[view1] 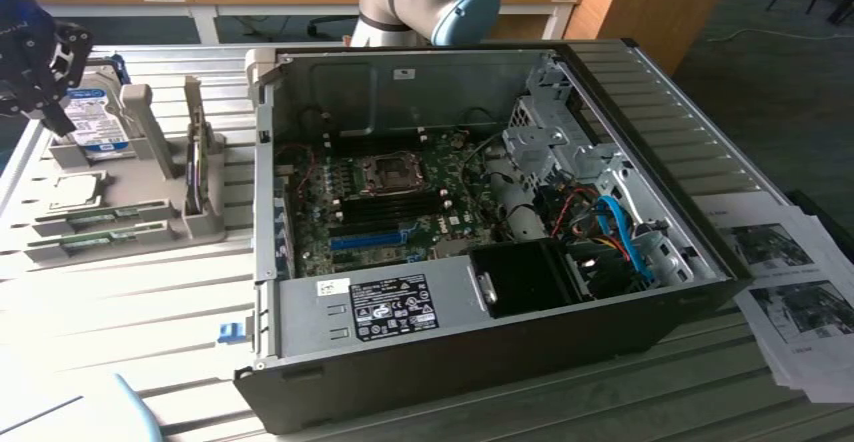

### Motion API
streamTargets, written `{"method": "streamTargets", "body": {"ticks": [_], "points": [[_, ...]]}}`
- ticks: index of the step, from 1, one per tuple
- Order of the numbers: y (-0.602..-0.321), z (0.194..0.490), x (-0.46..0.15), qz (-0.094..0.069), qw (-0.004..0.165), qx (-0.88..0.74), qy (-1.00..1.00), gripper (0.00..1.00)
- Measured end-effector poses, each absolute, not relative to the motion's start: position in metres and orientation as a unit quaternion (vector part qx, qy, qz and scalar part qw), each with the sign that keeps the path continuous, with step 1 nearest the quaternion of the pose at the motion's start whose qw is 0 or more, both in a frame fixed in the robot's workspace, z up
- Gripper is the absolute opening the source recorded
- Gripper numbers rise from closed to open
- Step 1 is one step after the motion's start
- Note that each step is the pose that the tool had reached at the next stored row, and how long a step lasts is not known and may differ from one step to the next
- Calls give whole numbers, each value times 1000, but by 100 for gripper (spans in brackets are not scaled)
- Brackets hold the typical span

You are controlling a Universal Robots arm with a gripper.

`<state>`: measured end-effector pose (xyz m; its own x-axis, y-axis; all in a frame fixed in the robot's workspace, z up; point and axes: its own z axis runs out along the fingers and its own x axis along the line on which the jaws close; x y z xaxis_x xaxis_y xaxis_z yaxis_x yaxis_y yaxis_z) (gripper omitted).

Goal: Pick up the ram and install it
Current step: 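Pick up the ram and move it above insertion slot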

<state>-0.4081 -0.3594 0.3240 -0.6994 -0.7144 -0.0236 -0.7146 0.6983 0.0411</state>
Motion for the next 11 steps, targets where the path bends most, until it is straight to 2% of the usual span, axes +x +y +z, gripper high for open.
{"method": "streamTargets", "body": {"ticks": [11], "points": [[-359,324,-408,24,1,-466,884,9]]}}
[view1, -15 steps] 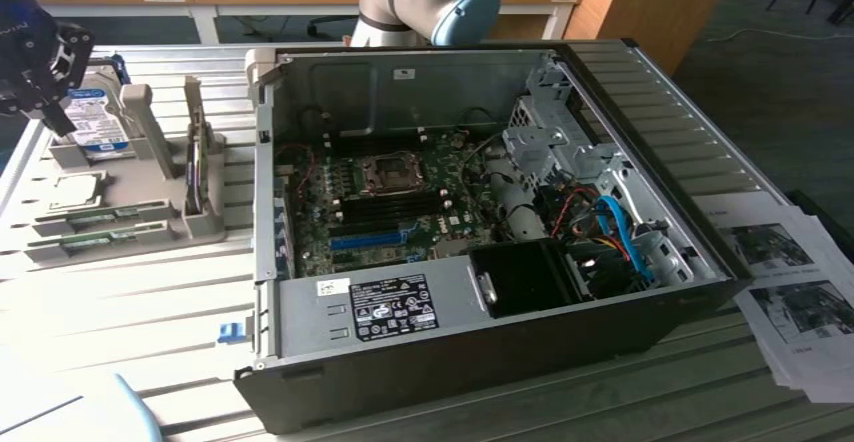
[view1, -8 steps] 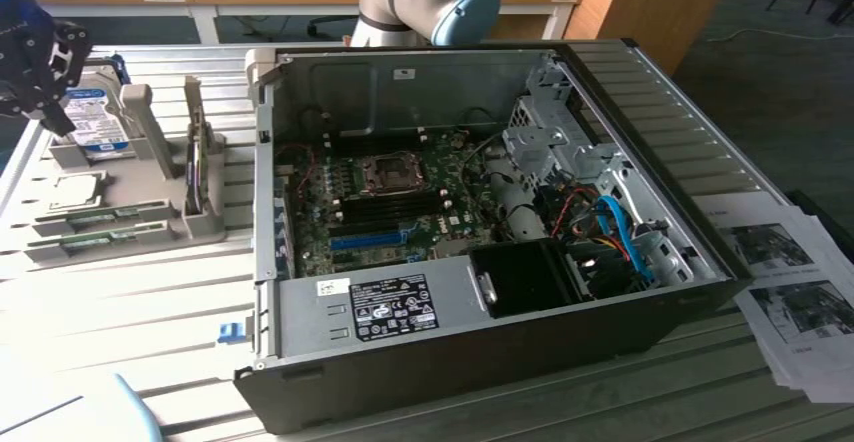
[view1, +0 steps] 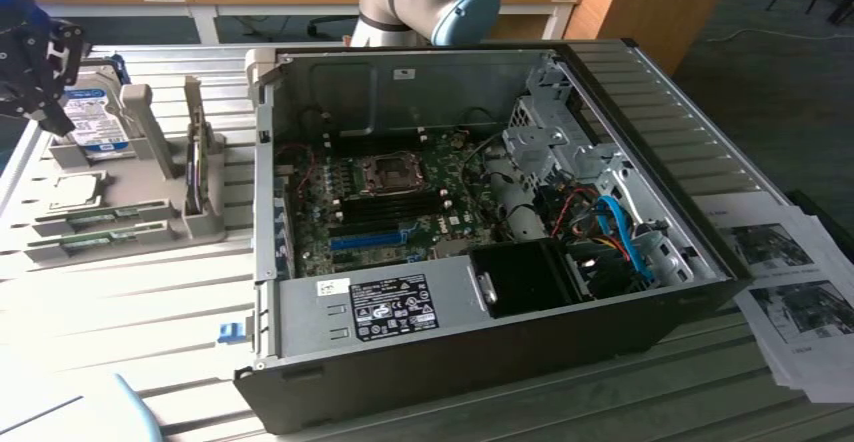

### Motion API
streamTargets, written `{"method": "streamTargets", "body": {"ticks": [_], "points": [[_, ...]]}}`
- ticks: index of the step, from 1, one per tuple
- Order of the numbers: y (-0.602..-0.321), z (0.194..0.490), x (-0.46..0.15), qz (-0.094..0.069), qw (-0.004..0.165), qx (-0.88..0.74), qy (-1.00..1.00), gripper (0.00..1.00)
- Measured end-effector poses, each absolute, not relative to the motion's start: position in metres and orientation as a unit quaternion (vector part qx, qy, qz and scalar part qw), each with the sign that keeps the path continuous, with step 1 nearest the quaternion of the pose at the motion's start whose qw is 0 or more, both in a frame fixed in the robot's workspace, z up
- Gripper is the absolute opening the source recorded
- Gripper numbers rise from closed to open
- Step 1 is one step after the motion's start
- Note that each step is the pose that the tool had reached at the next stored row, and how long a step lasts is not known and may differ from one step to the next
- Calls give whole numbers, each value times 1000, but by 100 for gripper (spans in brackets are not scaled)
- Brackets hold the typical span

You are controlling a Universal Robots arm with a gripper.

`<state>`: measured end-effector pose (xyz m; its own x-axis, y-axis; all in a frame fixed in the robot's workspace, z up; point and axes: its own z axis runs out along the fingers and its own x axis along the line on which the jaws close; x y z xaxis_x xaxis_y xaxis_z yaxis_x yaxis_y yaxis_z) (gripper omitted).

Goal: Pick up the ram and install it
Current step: 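Pick up the ram and move it above insertion slot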

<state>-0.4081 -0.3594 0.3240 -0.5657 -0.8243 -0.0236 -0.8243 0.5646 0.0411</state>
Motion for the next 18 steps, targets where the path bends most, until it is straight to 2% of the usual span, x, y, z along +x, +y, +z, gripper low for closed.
{"method": "streamTargets", "body": {"ticks": [18], "points": [[-359,324,-408,24,-2,-581,814,9]]}}
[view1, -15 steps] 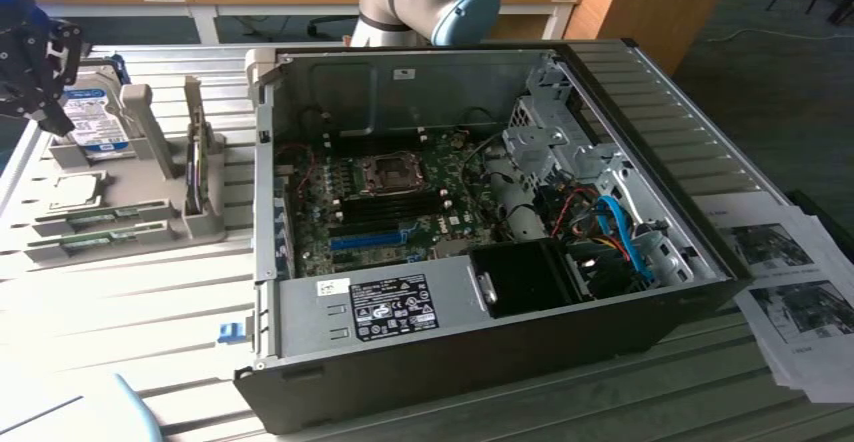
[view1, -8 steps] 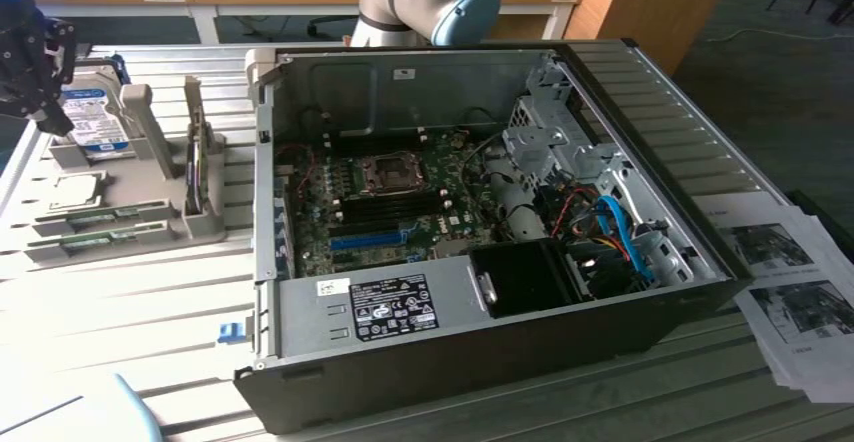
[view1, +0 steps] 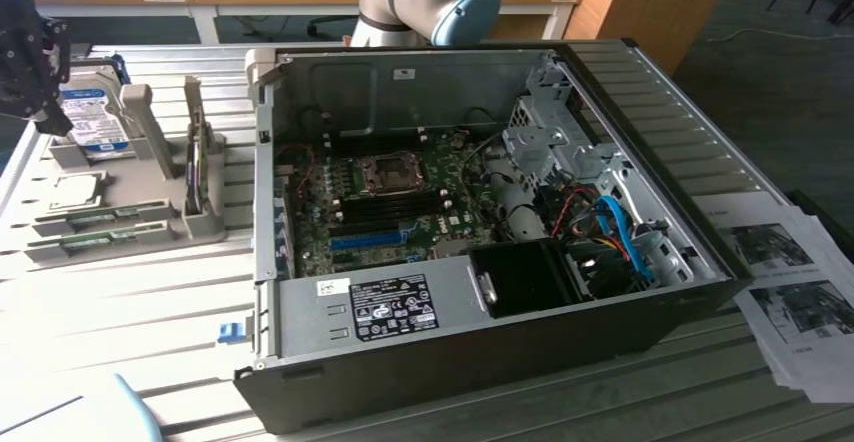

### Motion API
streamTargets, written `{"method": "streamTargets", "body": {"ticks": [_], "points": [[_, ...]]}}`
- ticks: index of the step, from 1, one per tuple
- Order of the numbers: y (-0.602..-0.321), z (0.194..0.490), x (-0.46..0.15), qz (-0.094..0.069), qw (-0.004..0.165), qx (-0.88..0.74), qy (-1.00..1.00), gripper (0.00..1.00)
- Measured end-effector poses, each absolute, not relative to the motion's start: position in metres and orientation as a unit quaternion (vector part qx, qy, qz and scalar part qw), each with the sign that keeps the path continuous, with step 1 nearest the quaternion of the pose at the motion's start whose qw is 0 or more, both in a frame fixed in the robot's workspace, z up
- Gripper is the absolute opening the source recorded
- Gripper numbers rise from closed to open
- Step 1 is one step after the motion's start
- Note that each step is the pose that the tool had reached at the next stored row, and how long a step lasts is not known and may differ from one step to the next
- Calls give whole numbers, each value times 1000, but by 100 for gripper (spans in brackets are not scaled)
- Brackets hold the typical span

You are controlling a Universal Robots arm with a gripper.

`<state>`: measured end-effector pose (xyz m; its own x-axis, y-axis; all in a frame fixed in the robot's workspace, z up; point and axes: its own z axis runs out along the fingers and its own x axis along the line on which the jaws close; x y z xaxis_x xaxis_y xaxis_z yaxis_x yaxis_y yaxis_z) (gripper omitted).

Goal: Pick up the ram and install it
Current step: 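Pick up the ram and move it above insertion slot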

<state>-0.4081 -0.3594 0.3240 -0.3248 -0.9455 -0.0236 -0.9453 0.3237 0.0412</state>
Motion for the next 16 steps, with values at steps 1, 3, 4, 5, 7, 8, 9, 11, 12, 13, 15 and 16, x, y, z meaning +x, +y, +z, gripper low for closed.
{"method": "streamTargets", "body": {"ticks": [1,3,4,5,7,8,9,11,12,13,15,16], "points": [[-359,324,-408,-24,3,587,-809,9],[-359,324,-408,-24,3,599,-801,9],[-359,324,-408,-24,3,604,-796,9],[-359,324,-408,-23,3,611,-792,9],[-359,324,-408,-23,4,621,-783,9],[-359,324,-408,-23,4,627,-779,9],[-359,324,-408,-23,4,632,-774,9],[-359,324,-408,-23,4,643,-765,9],[-359,324,-408,-23,4,649,-761,9],[-359,324,-408,-23,5,654,-756,9],[-359,324,-408,-23,5,665,-747,9],[-359,324,-408,-23,5,670,-742,9]]}}
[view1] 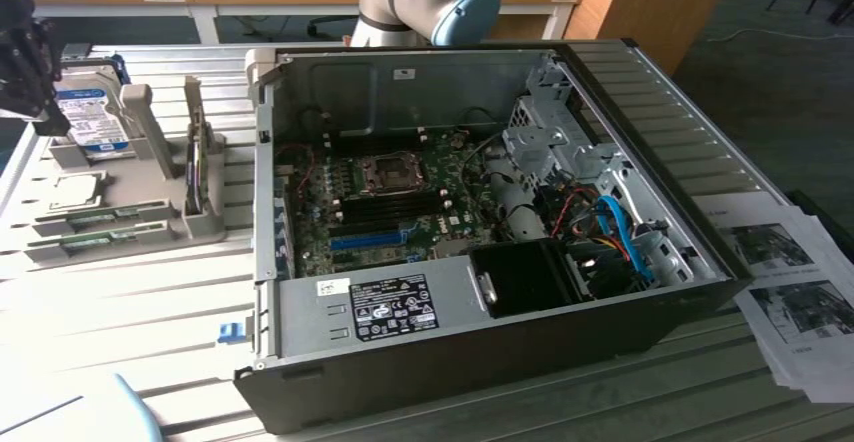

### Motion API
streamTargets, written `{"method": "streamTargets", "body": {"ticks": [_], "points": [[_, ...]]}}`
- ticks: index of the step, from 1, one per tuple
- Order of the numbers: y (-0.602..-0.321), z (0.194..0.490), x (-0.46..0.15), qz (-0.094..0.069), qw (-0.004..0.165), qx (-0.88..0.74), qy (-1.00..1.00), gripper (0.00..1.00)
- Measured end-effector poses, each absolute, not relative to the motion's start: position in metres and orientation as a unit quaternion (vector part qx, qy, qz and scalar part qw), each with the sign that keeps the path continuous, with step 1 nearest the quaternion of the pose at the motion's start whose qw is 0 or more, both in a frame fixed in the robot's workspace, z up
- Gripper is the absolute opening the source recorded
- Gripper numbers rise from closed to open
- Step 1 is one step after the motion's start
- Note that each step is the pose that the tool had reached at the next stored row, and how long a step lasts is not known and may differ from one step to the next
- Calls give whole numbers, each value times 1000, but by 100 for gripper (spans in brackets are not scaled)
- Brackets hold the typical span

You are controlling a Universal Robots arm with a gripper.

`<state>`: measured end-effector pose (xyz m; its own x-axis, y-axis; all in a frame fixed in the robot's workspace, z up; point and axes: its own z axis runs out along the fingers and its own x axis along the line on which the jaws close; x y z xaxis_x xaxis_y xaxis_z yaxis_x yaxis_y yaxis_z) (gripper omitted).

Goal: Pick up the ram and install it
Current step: 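Pick up the ram and move it above insertion slot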

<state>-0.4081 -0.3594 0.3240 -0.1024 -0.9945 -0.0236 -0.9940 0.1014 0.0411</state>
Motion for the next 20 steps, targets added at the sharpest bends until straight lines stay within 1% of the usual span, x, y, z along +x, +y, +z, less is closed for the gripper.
{"method": "streamTargets", "body": {"ticks": [8,20], "points": [[-359,324,-408,-23,6,706,-708,9],[-359,324,-408,-23,7,718,-695,9]]}}
